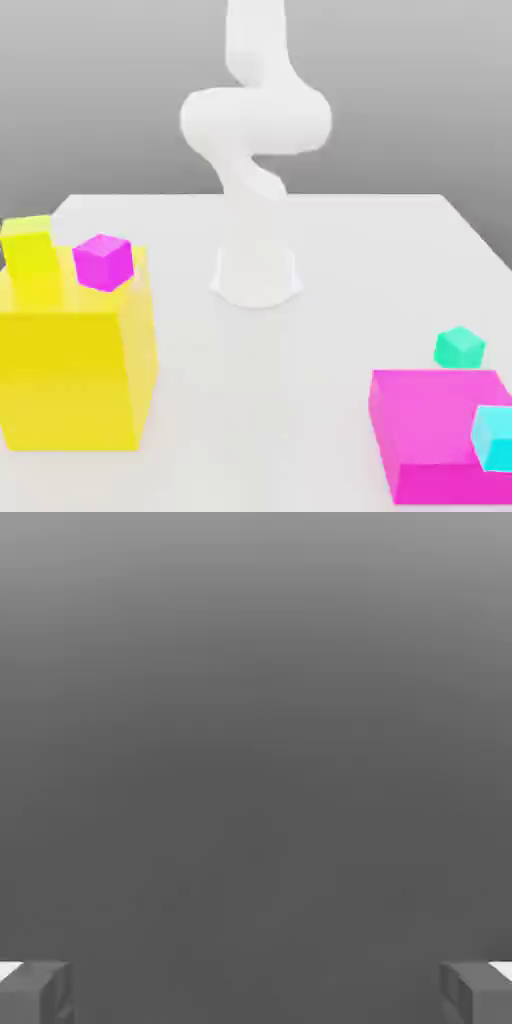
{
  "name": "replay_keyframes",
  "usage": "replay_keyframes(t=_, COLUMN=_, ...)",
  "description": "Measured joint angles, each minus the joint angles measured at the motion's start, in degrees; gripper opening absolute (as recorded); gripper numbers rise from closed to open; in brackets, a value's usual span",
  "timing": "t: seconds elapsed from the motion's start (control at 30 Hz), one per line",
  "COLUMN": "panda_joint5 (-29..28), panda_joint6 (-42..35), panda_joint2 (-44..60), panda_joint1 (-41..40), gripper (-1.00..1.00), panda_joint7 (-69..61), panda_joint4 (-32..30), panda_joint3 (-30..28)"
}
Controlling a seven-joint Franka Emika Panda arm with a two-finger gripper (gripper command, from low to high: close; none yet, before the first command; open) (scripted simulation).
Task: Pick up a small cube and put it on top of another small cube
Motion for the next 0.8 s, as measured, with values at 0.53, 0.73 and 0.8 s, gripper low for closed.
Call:
replay_keyframes(t=0.53, panda_joint5=5.1, panda_joint6=15.3, panda_joint2=26.2, panda_joint1=25.4, gripper=0.00, panda_joint7=-36.4, panda_joint4=-13.0, panda_joint3=3.9)
replay_keyframes(t=0.73, panda_joint5=4.4, panda_joint6=21.1, panda_joint2=35.9, panda_joint1=31.8, gripper=0.00, panda_joint7=-47.9, panda_joint4=-17.9, panda_joint3=8.4)
replay_keyframes(t=0.8, panda_joint5=2.9, panda_joint6=23.0, panda_joint2=39.1, panda_joint1=34.7, gripper=0.00, panda_joint7=-50.9, panda_joint4=-19.5, panda_joint3=9.9)
